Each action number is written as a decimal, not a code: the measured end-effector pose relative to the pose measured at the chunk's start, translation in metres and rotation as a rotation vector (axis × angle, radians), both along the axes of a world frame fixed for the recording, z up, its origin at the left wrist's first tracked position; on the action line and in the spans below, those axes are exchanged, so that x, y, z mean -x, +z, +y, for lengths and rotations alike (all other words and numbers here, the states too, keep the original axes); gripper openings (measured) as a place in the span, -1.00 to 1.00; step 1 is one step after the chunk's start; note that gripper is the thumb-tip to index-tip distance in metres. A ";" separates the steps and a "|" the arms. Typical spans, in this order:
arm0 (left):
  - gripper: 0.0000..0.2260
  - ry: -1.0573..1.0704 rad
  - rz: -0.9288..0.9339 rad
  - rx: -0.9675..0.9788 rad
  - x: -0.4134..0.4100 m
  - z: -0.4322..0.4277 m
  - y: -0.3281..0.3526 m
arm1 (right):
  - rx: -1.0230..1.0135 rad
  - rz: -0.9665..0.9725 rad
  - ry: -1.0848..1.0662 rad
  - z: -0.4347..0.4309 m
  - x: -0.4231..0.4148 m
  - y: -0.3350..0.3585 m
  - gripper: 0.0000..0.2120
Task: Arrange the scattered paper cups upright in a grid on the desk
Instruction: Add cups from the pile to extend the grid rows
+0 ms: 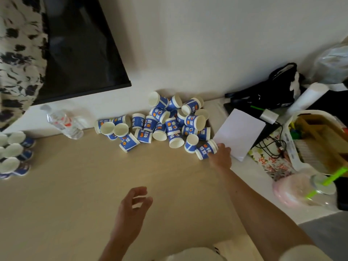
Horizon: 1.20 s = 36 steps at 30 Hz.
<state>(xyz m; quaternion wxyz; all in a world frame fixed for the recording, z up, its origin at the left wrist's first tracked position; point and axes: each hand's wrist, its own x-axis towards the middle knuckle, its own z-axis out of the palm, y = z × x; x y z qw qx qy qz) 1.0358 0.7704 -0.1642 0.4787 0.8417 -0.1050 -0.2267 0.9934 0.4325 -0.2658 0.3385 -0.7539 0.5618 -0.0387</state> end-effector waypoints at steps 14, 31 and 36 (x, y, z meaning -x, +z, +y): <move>-0.81 -0.093 -0.005 -0.040 0.010 -0.020 0.003 | -0.076 -0.251 -0.008 0.040 0.040 0.016 -0.87; -0.31 -0.114 -0.393 -0.035 -0.010 -0.029 0.039 | -0.650 -0.763 0.536 0.164 0.000 0.124 -0.85; -0.33 0.057 -0.403 0.078 -0.012 -0.001 0.052 | -0.821 -0.756 0.576 0.191 -0.025 0.128 -0.18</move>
